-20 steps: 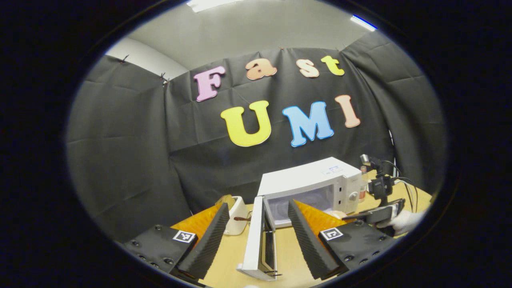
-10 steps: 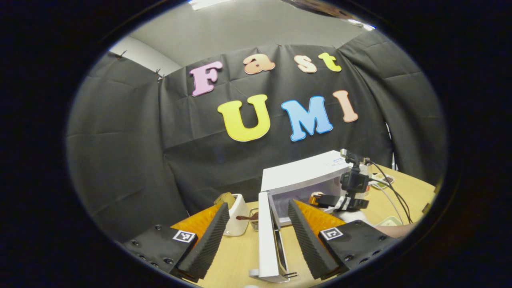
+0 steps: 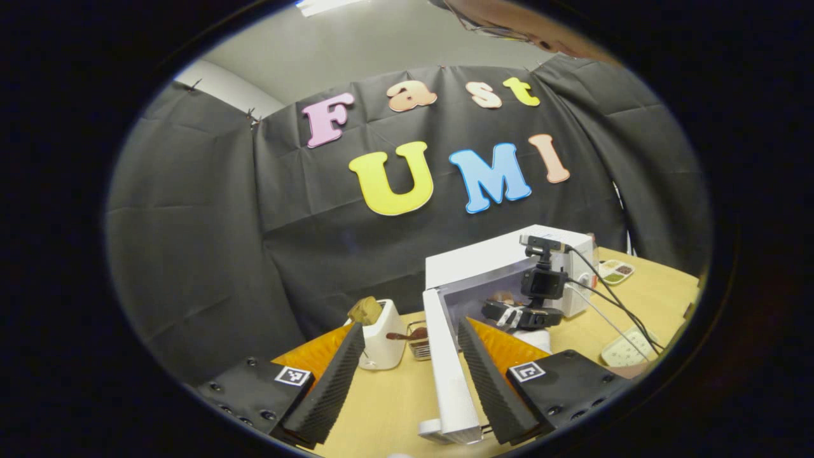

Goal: Open the microwave oven with the left hand, put the food in, and close the microwave oven.

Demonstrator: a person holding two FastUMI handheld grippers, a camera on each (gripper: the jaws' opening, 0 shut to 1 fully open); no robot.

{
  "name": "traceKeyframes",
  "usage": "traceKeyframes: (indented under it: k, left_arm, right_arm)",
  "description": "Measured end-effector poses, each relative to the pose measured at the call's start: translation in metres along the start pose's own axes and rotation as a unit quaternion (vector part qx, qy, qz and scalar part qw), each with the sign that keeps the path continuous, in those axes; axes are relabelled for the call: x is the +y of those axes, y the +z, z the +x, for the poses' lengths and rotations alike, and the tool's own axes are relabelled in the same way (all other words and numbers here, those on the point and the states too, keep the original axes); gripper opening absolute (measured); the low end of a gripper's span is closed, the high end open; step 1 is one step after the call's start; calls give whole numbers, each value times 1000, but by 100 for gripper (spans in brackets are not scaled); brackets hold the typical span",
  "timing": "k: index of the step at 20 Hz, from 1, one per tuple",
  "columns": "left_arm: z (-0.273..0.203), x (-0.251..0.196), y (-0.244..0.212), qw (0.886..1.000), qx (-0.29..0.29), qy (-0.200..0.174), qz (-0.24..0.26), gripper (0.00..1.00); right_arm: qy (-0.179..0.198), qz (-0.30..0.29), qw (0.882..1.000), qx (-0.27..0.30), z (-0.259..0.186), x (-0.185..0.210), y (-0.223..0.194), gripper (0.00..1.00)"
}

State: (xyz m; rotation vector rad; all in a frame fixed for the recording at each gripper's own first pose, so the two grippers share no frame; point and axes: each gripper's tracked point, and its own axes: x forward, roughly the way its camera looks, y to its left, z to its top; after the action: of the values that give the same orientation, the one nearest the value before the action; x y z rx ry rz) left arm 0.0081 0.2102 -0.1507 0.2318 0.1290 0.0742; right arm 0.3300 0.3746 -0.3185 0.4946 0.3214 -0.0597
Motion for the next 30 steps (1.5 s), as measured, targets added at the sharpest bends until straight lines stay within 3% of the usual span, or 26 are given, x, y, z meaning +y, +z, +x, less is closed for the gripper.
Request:
traceKeyframes:
  k: [1, 2, 5, 6, 11, 15, 17, 22, 30]
  left_arm:
    - [-1, 1, -4, 1000, 3, 0, -4, 100]
    - [-1, 2, -8, 1000, 5, 0, -6, 94]
    - [-4, 7, -9, 1000, 4, 4, -8, 100]
    - [-4, 7, -8, 1000, 2, 5, -11, 100]
    - [-8, 12, 10, 1000, -15, 10, -14, 100]
    - [-9, 18, 34, 998, -37, 21, -39, 100]
    - [-12, 19, 41, 998, -43, 23, -44, 94]
    - [-14, 26, 43, 998, -41, 34, -42, 100]
    - [-15, 30, 49, 997, -44, 35, -52, 100]
  right_arm:
    - [-16, -13, 1000, -9, 3, -7, -3, 59]
    - [-19, -16, 1000, -7, 7, -10, -7, 66]
    - [-14, -18, 1000, 3, 9, -13, -12, 80]
    - [-18, -21, 1000, 8, 9, -15, -10, 97]
    - [11, -46, 999, 11, -42, -5, 16, 98]
    - [50, -98, 993, -41, -119, 4, 92, 98]
    - [65, -137, 987, -55, -155, -1, 125, 98]
    - [65, -188, 977, -80, -236, -44, 195, 98]
    - [17, -204, 975, -90, -331, -131, 243, 98]
